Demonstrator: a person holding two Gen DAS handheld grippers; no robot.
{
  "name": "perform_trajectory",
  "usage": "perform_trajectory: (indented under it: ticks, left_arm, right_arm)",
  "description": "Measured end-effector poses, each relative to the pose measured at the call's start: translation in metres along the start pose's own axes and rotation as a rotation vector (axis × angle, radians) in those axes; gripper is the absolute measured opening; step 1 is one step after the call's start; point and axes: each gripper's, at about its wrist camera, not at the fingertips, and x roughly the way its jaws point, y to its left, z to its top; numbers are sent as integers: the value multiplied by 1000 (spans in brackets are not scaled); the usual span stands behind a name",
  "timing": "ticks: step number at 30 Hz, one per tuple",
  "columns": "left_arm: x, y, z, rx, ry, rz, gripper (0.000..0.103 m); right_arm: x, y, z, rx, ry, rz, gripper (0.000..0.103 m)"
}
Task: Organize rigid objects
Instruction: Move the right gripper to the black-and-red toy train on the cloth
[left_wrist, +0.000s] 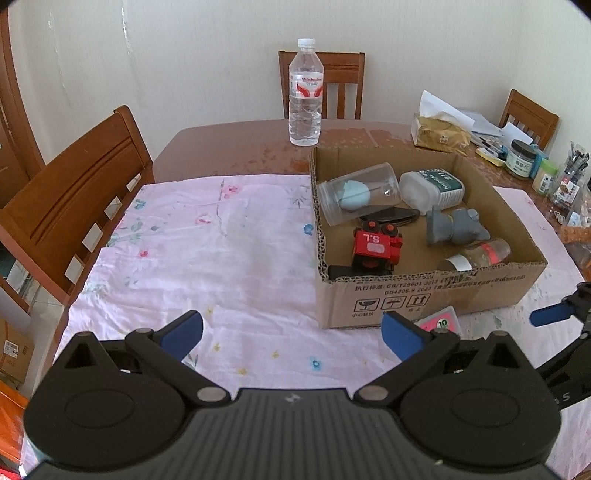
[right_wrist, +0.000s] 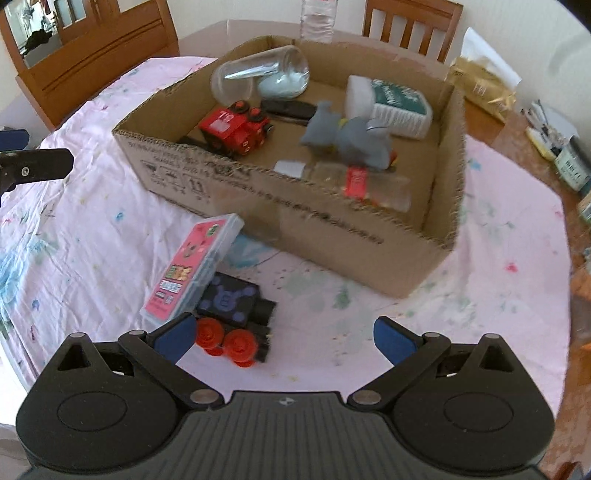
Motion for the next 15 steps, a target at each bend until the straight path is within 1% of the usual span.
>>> perform_trajectory:
  ticks: [3,5,10,12,15]
  left_arm:
    - [1,1,-2,7,7,-5,102]
    - [2,1,-3,10,12,-7,102]
    - [5,-3,-5,27,27,-22,102]
    - [7,-6,-6,39,34,-32,102]
    - [10,-11,-8,56,43,-49,102]
  right_arm:
    - [6,6,2,16,-1,21,103]
    - [11,10,4,22,-2,17,103]
    - [25,16,7,28,-11,-32,103]
    - [25,12,6,51,-20,-34,103]
    - [22,1,2,62,-15,-64,103]
